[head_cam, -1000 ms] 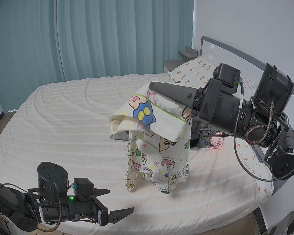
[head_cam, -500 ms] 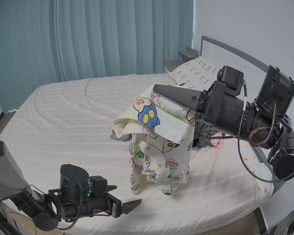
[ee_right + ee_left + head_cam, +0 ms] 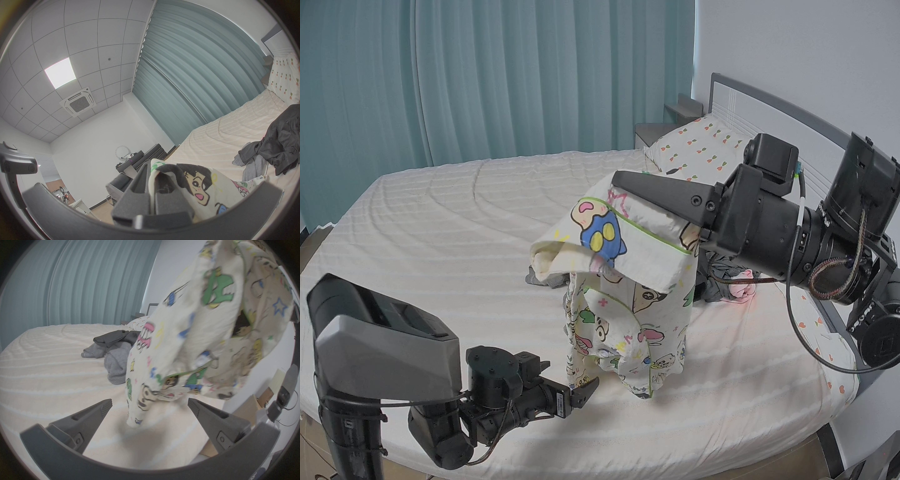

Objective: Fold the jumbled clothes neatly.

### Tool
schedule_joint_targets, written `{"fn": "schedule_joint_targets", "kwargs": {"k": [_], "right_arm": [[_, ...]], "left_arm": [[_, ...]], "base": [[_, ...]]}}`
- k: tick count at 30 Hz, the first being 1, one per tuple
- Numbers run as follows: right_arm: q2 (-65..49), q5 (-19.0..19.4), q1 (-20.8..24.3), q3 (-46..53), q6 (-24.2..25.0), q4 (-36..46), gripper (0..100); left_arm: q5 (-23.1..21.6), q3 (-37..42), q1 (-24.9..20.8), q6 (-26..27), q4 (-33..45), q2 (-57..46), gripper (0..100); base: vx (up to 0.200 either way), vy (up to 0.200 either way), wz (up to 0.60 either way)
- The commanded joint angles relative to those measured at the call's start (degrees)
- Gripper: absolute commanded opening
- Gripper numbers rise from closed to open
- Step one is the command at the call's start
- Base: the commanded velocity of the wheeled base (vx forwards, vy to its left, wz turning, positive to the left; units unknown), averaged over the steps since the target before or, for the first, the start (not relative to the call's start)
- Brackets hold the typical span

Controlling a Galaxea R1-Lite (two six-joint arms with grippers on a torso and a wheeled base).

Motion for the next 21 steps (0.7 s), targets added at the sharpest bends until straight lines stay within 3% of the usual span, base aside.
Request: {"fn": "schedule_joint_targets", "kwargs": {"k": [1,8,9,21], "right_arm": [[0.5,0.1,-0.1,-0.2,0.0,-0.1,0],[-0.1,-0.2,-0.7,-0.2,4.9,-0.5,0],[-0.1,-0.2,-0.7,-0.2,4.9,-0.5,0],[-1.8,0.0,-5.5,2.2,5.0,-0.4,0]], "left_arm": [[0.0,-4.9,1.6,-0.3,-1.5,7.5,100],[-0.1,-11.4,1.9,-0.5,-1.8,11.8,100],[-0.1,-11.5,1.9,-0.5,-1.8,11.8,0],[0.0,-10.8,3.0,-10.7,-1.8,7.0,0]], "base": [[0.0,0.0,0.0],[0.0,0.0,0.0],[0.0,0.0,0.0],[0.0,0.0,0.0]]}}
